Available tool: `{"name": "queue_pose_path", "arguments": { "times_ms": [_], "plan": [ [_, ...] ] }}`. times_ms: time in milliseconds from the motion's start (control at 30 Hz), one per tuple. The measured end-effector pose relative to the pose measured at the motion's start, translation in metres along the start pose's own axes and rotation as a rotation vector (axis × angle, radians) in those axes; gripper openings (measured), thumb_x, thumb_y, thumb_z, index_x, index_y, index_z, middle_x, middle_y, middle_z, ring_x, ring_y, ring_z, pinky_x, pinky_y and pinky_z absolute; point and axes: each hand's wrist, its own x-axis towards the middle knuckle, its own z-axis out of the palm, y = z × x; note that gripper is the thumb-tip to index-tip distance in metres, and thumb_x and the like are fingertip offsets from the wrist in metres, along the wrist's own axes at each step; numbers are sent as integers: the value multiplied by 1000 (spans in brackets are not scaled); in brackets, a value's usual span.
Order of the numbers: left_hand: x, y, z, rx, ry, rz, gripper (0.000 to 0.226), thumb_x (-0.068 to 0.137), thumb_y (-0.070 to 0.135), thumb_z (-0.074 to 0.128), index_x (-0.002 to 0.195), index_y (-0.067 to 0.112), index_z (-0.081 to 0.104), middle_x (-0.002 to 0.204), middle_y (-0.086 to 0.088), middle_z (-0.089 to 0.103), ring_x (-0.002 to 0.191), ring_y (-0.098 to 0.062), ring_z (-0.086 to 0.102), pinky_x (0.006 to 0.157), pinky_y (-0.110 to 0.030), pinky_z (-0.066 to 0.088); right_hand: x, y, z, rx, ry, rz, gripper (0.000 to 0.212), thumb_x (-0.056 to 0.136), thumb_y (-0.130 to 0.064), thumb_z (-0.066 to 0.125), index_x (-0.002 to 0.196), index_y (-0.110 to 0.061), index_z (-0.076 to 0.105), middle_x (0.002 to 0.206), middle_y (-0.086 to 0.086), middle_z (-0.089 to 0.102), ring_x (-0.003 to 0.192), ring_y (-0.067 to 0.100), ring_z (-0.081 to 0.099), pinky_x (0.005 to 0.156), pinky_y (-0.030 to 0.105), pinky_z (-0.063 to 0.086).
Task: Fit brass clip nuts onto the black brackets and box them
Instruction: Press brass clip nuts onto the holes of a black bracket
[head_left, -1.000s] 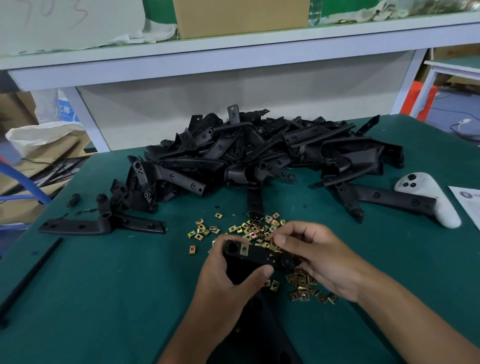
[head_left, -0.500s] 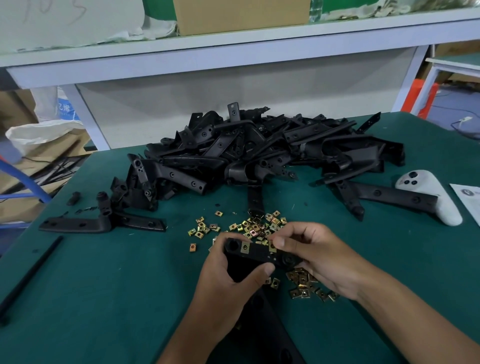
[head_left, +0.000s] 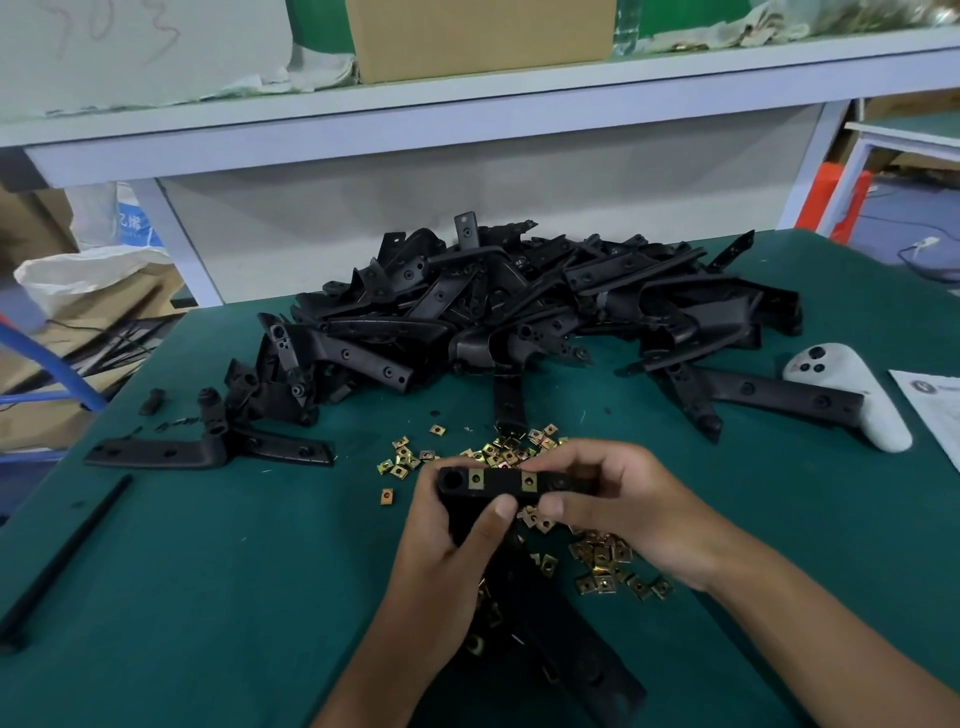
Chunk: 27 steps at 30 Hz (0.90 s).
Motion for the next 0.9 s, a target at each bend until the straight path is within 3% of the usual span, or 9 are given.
{"name": "queue_pose_path", "arguments": {
  "times_ms": [100, 200, 300, 400, 533, 633, 700, 767, 900],
  "plan": [
    [-2, 7, 0, -66, 15, 35, 26, 94, 33, 59, 120, 35, 57, 104, 16, 66, 96, -5, 65, 78, -15, 52, -3, -7, -3, -47, 121, -48, 26, 80, -27, 81, 105, -23, 77, 80, -14, 72, 73, -2, 63, 67, 10, 46],
    [-8, 20, 5, -44, 25, 54, 25, 93, 30, 58, 117, 28, 63, 104, 12, 70, 96, -8, 68, 78, -17, 53, -19, -31, -13, -276, 154, -83, 26, 81, -38, 79, 106, -31, 76, 75, -17, 69, 68, -2, 58, 65, 11, 42],
    [-19, 33, 21, 60, -25, 91, 24, 88, 40, 61, 111, 46, 65, 103, 22, 67, 93, -3, 67, 77, -17, 52, -64, -56, -31, -641, 209, -188, 21, 84, -47, 78, 103, -44, 73, 61, -19, 54, 56, -1, 48, 56, 11, 35],
    [-33, 49, 67, 191, -206, 220, 25, 86, 58, 58, 110, 55, 60, 112, 22, 60, 101, -1, 63, 80, -14, 49, -142, -72, -52, -795, 368, -250, 21, 84, -42, 79, 103, -41, 71, 68, -29, 57, 60, -1, 50, 58, 7, 35],
    [-62, 68, 158, 312, -397, 477, 22, 89, 53, 55, 111, 48, 59, 112, 24, 50, 106, 2, 52, 85, -9, 39, -262, -74, -79, -765, 652, -70, 22, 84, -38, 80, 103, -38, 70, 82, -30, 65, 66, -1, 54, 65, 9, 37],
    [-94, 75, 230, 254, -559, 563, 25, 89, 48, 60, 110, 37, 65, 104, 21, 50, 101, -1, 52, 88, -23, 43, -351, -71, -92, -821, 858, 73, 21, 80, -41, 79, 99, -37, 70, 86, -26, 69, 72, 0, 61, 66, 11, 40],
    [-114, 79, 268, 218, -654, 572, 23, 87, 47, 61, 109, 41, 63, 97, 22, 48, 95, -1, 52, 84, -29, 46, -398, -67, -92, -836, 958, 156, 23, 78, -45, 77, 98, -37, 70, 93, -24, 71, 83, -2, 66, 71, 12, 43],
    [-128, 83, 297, 204, -736, 568, 25, 87, 48, 60, 112, 43, 61, 94, 22, 47, 91, -3, 53, 81, -33, 50, -433, -64, -90, -856, 1031, 251, 21, 78, -46, 76, 96, -38, 69, 90, -23, 71, 79, 1, 66, 68, 15, 45],
    [-146, 81, 322, 260, -854, 578, 56, 90, 46, 65, 142, 47, 43, 111, 30, 43, 106, 0, 47, 95, -26, 44, -474, -48, -90, -853, 1220, 351, 29, 81, -30, 82, 104, -39, 66, 86, -24, 66, 76, -6, 61, 71, 14, 47]
  ]
}}
